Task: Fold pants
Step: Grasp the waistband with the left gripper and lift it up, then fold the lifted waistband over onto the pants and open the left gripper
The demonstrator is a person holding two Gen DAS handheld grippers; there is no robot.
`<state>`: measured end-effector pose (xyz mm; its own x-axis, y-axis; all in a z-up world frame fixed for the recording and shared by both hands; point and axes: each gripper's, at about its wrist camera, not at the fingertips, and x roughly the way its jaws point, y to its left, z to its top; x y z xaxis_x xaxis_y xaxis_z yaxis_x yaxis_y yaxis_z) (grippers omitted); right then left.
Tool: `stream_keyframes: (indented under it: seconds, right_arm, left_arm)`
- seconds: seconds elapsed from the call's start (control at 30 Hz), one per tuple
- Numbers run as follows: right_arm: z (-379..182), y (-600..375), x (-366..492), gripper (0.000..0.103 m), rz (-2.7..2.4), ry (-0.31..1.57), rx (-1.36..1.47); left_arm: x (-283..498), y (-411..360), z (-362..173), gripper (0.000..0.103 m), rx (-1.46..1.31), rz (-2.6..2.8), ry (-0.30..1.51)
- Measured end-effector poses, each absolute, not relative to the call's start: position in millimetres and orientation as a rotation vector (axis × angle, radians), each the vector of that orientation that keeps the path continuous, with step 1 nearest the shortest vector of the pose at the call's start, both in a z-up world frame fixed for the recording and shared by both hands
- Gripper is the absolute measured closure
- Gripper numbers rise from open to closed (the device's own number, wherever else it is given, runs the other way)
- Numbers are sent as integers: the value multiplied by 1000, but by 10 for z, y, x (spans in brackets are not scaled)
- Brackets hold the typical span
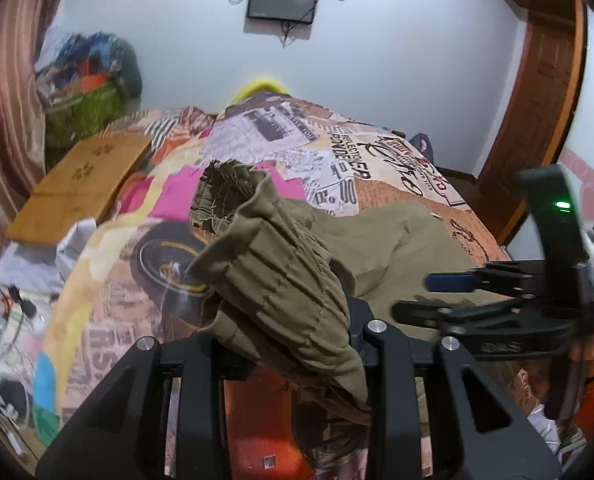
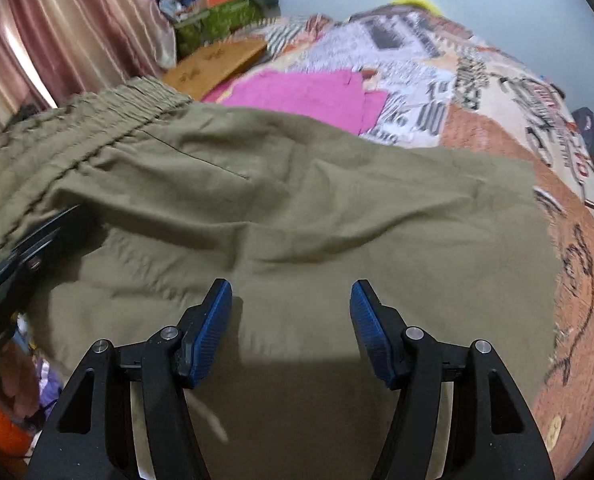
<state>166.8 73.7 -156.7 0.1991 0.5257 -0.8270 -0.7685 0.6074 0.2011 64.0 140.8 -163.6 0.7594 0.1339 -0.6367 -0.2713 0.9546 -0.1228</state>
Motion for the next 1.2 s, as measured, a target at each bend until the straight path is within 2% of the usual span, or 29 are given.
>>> stream_keyframes:
  seconds: [0.13,0.33,0.57,0.73,0.87,1.0,1.2]
  right_arm:
    - [-1523,476,1561,45,904,990,-250]
    - [-1839,313,1450,43,863,1022,-240]
    - [-1728,113,1471,45,882,1009,-163]
    - [-1595,-434,1506,45,769,938,-120]
    - [-1691,-723,1555,44,671,941,-154]
    - [-1937,-800,1597,44,673,1011,-132]
    - [-1926,-847,1526,42,682,989,-94]
  left_arm:
    - [677,1236,-1505,72,-150,213,648]
    - [778,1013,-1315,73,-178,120,631]
    - [938,561,-1158,73,-33,95,617]
    - [1045,338,-1144,73,25,58,638]
    - [1116,204,-1145,73,50,33,642]
    - [1213,96,-1168,73,31,-16,658]
    - [1397,-115,-1309,73,13,-109,734]
